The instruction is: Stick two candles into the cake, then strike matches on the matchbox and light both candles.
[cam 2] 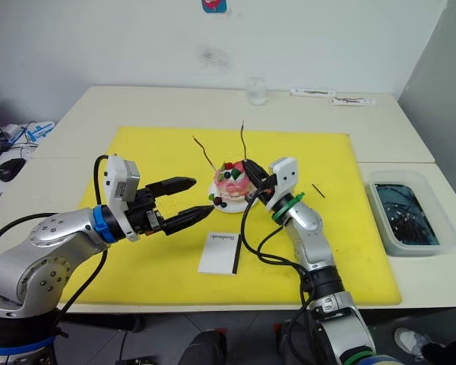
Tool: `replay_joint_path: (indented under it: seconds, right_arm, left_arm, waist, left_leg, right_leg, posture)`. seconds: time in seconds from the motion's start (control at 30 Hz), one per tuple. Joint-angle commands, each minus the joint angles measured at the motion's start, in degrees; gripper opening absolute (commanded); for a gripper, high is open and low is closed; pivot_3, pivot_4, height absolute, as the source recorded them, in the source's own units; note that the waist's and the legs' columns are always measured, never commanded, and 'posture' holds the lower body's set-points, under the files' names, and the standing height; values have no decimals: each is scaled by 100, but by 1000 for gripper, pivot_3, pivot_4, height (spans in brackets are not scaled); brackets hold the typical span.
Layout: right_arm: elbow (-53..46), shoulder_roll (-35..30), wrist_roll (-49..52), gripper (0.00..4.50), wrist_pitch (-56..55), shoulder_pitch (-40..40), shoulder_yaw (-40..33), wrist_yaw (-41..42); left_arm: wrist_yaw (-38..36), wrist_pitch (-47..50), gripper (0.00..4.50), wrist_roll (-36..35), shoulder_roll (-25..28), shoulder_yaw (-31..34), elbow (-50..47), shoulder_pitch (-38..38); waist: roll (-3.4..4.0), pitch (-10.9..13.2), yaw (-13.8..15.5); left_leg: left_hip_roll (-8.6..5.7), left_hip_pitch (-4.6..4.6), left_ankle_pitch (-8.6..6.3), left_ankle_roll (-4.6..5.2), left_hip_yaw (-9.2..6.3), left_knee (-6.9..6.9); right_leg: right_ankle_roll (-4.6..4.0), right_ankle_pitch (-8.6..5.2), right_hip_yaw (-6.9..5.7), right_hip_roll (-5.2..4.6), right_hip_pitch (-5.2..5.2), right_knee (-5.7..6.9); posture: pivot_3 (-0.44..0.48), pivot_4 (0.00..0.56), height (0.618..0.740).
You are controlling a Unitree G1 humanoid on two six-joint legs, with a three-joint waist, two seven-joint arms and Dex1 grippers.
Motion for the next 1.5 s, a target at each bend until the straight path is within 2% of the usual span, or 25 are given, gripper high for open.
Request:
replay_joint_path:
  seconds: [0.03, 0.8, 1.03, 1.17, 1.43, 1.5]
  right_arm:
    - [-102, 15, -15, 42, -102, -93, 20, 22]
    - [607, 110, -211, 42, -425, 178, 63, -37]
    - [396, 186, -48, 42, -357, 135, -3, 12]
    - [253, 205, 31, 1086, -296, 146, -29, 46]
    - [-306, 186, 46, 3930, -180, 179, 29, -48]
    - [-585, 184, 95, 3930, -62, 242, 28, -74]
  left_arm:
    - [6, -54, 4500, -66, 60, 147, -160, -127]
    - [-135, -94, 4500, 19, 141, 64, -211, -31]
    - [-175, -134, 4500, 87, 130, 44, -159, -17]
    - [-223, -174, 4500, 159, 128, 13, -152, -3]
    - [-281, -267, 4500, 302, 106, -43, -153, 25]
    - [-278, -273, 4500, 322, 95, -42, -155, 30]
  waist:
    - [0, 0, -2]
    - [0, 0, -35]
    - [0, 0, -41]
    - [0, 0, -46]
    - [2, 1, -49]
    - [2, 1, -49]
  left_leg:
    - [0, 0, 0, 0, 0, 0]
    - [0, 6, 0, 0, 0, 0]
    - [0, 21, 0, 0, 0, 0]
    - [0, 23, 0, 0, -1, 0]
    - [0, 21, 0, 0, -1, -5]
    - [0, 20, 0, 0, -2, -5]
  right_leg:
    - [0, 0, 0, 0, 0, 0]
    - [-1, -1, 1, 0, 2, 5]
    - [-15, -10, 2, 2, 2, 31]
    - [-17, -11, 1, 4, 1, 37]
    - [-19, -13, 1, 4, -2, 36]
    - [-19, -13, 1, 4, -2, 36]
  posture:
    - [0, 150, 740]
    - [0, 150, 740]
    - [0, 150, 740]
    - [0, 150, 740]
    - [0, 150, 740]
    - [0, 150, 740]
